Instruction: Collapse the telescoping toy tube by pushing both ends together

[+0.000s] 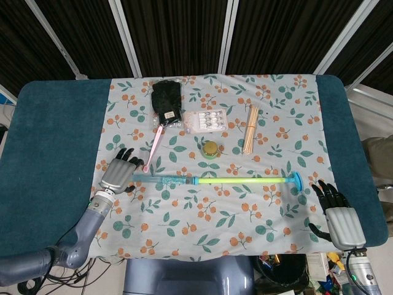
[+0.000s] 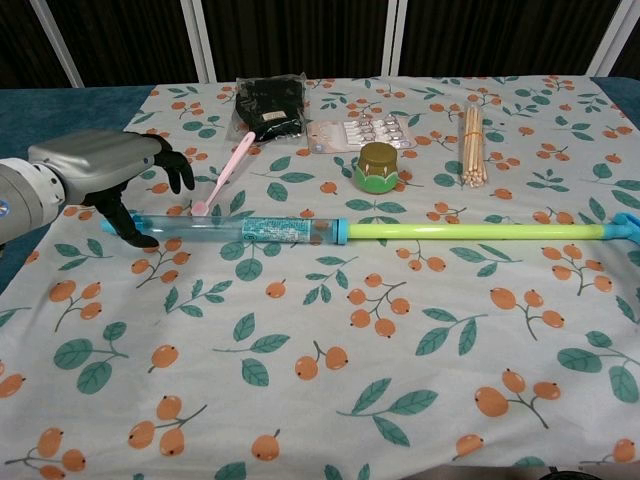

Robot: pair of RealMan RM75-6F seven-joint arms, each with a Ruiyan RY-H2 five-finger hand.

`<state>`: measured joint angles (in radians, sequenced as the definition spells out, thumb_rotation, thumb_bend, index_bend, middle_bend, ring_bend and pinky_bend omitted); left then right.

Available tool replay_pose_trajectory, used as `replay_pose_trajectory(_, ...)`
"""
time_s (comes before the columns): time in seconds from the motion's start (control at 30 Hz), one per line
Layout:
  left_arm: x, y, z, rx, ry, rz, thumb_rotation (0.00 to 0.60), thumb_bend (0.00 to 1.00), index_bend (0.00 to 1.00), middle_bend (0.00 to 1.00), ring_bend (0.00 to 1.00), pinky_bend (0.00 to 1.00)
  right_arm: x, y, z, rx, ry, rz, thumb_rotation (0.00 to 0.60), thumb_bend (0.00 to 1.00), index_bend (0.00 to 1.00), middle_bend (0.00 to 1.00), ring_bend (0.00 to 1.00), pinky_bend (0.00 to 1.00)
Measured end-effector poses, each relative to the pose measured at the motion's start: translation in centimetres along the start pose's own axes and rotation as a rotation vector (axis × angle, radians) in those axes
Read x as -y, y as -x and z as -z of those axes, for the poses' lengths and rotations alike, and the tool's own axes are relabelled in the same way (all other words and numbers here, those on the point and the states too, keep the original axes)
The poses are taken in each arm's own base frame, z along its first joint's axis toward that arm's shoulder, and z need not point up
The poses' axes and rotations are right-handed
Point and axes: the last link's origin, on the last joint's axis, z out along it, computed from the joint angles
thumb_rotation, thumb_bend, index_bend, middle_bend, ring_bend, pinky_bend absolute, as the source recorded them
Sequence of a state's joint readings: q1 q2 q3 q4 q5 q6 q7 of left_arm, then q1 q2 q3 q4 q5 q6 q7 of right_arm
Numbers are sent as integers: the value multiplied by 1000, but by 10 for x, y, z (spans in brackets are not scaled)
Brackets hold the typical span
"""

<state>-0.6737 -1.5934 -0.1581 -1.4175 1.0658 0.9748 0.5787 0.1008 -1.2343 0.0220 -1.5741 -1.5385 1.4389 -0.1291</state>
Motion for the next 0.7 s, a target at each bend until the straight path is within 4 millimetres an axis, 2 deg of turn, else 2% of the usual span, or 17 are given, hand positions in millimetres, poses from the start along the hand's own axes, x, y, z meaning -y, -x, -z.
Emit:
replay_pose_trajectory(0.23, 5, 7, -3, 31, -31, -4, 600, 202, 366, 343, 74, 93, 0, -1, 0, -3, 0, -3, 600, 124, 0, 0, 0, 152)
replay_pose_trajectory(0.7, 9, 9, 0, 33, -38, -14, 600, 250, 463, 323, 74, 93, 0, -1, 1, -3, 3, -6, 600, 125, 0, 0, 0, 152)
